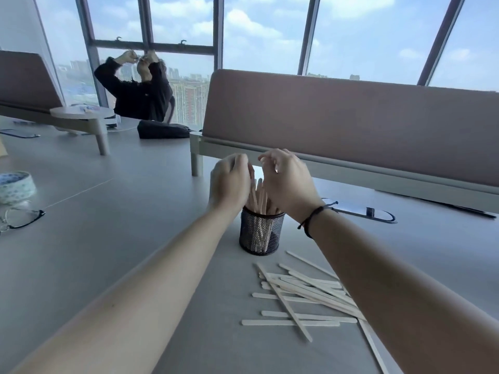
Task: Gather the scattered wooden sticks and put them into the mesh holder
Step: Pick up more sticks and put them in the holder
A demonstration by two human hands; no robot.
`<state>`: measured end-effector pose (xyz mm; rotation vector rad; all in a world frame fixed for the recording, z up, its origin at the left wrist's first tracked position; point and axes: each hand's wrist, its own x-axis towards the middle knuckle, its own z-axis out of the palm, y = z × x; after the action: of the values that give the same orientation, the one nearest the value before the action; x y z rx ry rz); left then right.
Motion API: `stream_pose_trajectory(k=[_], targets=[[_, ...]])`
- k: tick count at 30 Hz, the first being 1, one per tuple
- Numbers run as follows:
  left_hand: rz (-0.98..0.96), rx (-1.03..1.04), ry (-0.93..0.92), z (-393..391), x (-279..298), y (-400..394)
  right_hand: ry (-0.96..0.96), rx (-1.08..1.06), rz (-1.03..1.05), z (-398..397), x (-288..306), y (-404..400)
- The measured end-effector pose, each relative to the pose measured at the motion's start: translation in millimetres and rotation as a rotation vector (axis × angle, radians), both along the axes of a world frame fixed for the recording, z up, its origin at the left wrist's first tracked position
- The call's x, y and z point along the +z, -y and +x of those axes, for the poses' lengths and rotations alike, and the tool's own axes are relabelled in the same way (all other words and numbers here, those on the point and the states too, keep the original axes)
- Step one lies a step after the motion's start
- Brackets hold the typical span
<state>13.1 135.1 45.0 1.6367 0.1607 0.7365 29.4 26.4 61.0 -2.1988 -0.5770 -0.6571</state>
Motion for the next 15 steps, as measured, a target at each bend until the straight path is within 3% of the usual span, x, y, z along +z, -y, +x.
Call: stream_pose_trajectory(k=[2,7,10,15], targets=[[0.085,0.016,0.02,1.5,-6.2,-1.1,-0.021,-0.046,-0.058,0.9,-4.9,3.2],[0.068,-0.103,-0.166,8.4,-22.3,-4.3,-0.401,-0.026,-0.22,7.0,-4.1,8.1],[-0.031,-0.192,-0.201,7.1,-25.0,-3.0,-0.514,0.076,-0.031,14.2,-1.4,8.5],[0.077,-0.329,-0.185,-7.7,-15.1,11.0,-0.373,-0.05,0.23,8.1,-21.7,6.6]])
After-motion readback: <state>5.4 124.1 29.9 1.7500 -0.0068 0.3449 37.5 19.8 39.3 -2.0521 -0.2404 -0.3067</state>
